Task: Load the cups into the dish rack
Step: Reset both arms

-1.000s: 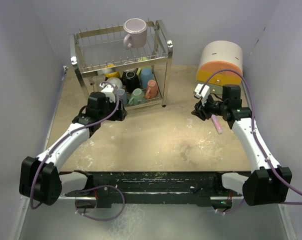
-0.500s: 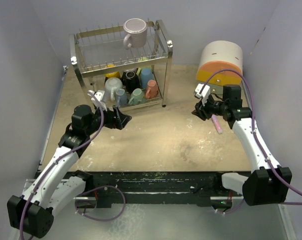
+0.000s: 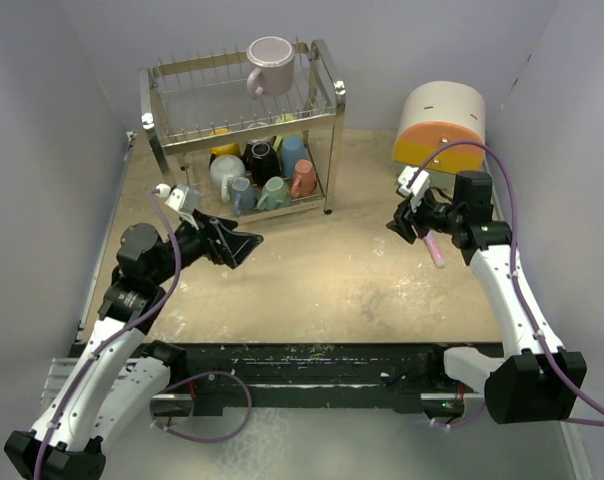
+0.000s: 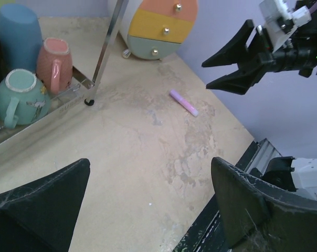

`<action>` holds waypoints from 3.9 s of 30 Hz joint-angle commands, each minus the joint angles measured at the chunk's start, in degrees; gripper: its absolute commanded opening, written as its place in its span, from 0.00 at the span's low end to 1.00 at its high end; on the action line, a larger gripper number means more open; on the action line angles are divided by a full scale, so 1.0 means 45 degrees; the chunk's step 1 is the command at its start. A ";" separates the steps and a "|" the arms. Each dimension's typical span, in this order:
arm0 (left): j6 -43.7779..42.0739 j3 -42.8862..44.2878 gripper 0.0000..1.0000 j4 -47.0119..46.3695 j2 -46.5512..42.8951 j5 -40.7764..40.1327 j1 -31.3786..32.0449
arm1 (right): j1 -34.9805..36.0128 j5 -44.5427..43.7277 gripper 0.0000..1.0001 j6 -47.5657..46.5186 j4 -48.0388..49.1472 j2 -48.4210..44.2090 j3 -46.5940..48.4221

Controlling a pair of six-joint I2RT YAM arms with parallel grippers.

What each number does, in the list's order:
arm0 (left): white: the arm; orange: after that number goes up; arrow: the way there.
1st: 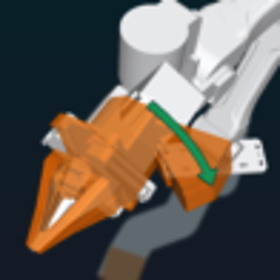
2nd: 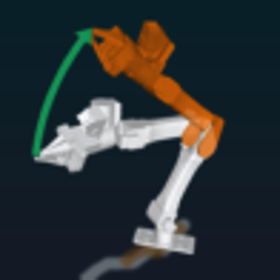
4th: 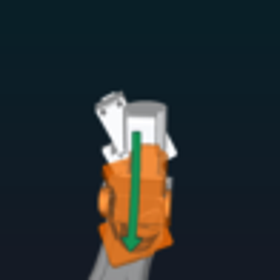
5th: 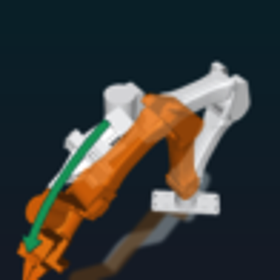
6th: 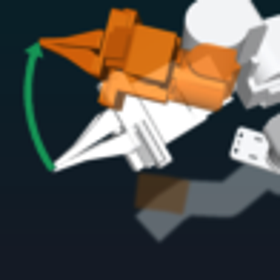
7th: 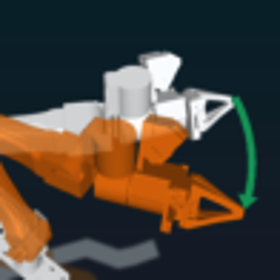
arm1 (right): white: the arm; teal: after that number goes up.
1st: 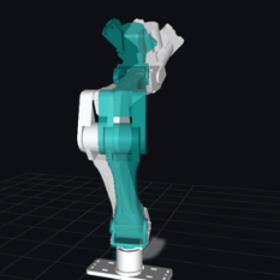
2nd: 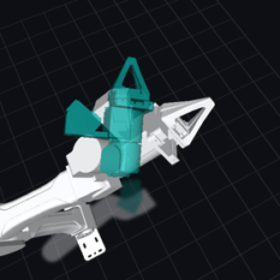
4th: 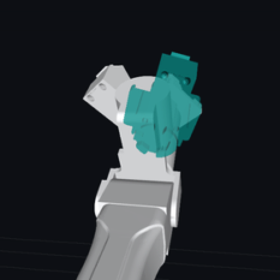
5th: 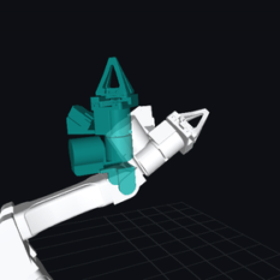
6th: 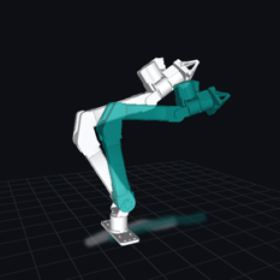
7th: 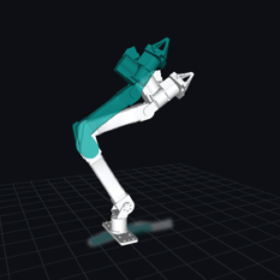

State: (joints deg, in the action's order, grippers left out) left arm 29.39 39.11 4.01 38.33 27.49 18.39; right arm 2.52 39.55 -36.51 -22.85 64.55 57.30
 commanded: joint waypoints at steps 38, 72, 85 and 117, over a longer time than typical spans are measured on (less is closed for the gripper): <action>-0.2781 0.7961 0.99 0.4191 0.0696 -0.2778 -0.0067 | -0.0610 -0.2294 1.00 0.4156 -0.1524 -0.0722 0.7224; -0.1819 0.8968 0.99 0.4009 0.1015 -0.1728 -0.0075 | -0.0600 -0.4174 1.00 0.8254 -0.1856 -0.1217 0.9643; -0.1713 0.8694 0.99 0.3451 0.1278 -0.1250 -0.0070 | -0.0610 -0.3405 1.00 0.7797 -0.2149 -0.1440 0.9601; -0.1830 0.8308 0.99 0.2971 0.1863 -0.1009 -0.0076 | -0.0601 -0.4648 1.00 0.7510 -0.1641 -0.1609 0.9038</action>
State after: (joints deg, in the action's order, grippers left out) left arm 21.45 76.84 20.29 47.13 22.35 18.39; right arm -0.03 19.97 -2.15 -33.08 57.69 97.10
